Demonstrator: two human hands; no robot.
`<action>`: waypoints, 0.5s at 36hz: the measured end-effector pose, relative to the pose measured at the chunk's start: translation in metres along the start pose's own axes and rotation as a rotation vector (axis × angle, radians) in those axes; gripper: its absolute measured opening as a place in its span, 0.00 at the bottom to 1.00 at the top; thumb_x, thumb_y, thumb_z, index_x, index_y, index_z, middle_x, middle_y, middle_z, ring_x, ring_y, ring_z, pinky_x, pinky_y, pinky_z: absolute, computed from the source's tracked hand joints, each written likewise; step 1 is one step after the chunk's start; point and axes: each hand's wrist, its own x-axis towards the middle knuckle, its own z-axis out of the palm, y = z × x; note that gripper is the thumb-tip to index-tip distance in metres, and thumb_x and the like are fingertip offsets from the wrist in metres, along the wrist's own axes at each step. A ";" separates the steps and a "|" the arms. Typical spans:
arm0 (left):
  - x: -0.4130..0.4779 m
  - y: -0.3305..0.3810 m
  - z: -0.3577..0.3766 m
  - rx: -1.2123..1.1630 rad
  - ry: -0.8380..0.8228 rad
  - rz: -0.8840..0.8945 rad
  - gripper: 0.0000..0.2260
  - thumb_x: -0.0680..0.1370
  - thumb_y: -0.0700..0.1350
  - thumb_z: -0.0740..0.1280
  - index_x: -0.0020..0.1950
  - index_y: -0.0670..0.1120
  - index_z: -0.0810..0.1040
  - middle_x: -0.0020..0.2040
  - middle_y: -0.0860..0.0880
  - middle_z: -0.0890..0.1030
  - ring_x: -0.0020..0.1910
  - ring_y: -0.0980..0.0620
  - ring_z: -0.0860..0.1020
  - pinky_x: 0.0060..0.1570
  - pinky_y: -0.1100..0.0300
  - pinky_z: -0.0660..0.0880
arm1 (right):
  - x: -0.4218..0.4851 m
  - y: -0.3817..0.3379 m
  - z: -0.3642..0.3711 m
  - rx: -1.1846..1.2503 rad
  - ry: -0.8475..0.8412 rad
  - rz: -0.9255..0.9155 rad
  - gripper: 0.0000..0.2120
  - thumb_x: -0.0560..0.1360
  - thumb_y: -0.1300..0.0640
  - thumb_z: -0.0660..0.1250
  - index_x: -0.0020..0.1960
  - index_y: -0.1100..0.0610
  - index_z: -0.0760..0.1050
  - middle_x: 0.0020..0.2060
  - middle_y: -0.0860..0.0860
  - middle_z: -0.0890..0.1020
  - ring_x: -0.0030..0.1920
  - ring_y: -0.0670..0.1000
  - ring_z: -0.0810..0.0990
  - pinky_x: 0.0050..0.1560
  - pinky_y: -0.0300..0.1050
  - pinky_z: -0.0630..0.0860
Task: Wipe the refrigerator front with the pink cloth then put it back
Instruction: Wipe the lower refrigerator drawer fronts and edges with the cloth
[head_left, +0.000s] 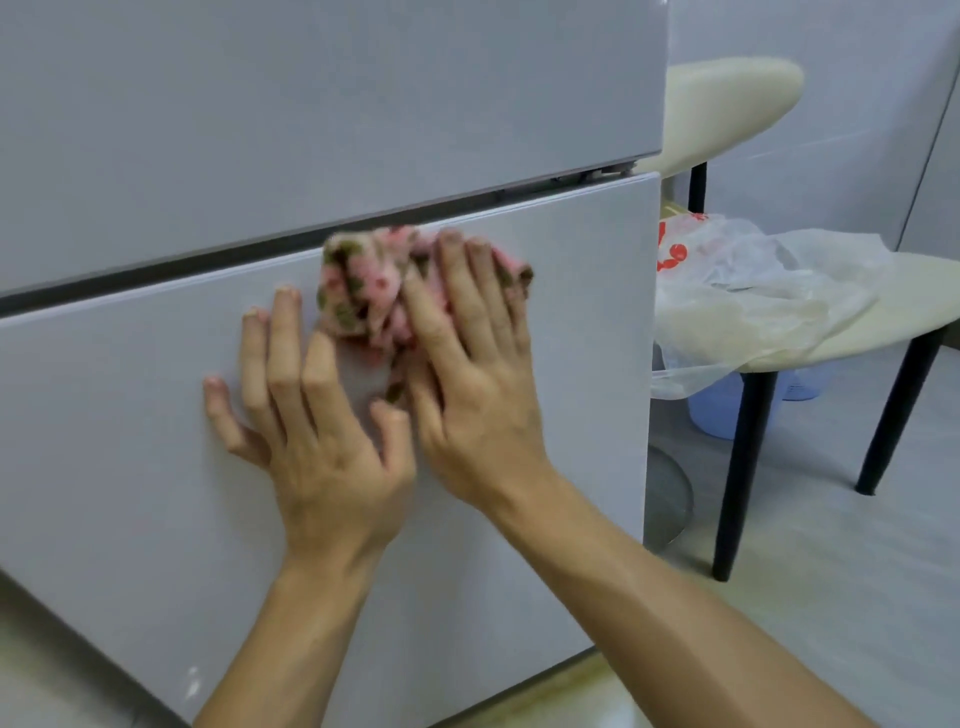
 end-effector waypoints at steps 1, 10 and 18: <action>0.003 -0.004 -0.003 -0.013 0.016 -0.020 0.31 0.72 0.41 0.67 0.75 0.40 0.65 0.81 0.38 0.65 0.82 0.41 0.59 0.78 0.32 0.51 | -0.004 -0.002 0.001 -0.008 -0.023 -0.017 0.26 0.81 0.61 0.63 0.79 0.58 0.67 0.81 0.61 0.64 0.83 0.59 0.58 0.82 0.65 0.55; 0.011 -0.037 -0.021 -0.010 0.039 -0.044 0.29 0.75 0.39 0.66 0.76 0.41 0.67 0.81 0.40 0.64 0.82 0.41 0.59 0.79 0.38 0.50 | 0.008 0.036 -0.018 -0.076 0.094 0.032 0.26 0.84 0.63 0.62 0.81 0.61 0.60 0.81 0.62 0.63 0.83 0.61 0.58 0.83 0.60 0.52; 0.004 -0.074 -0.042 0.021 -0.008 -0.034 0.26 0.77 0.41 0.63 0.77 0.44 0.67 0.81 0.40 0.64 0.82 0.41 0.58 0.80 0.42 0.48 | 0.025 0.000 0.009 -0.004 0.291 0.277 0.31 0.79 0.66 0.58 0.81 0.66 0.59 0.81 0.67 0.58 0.83 0.66 0.53 0.82 0.69 0.48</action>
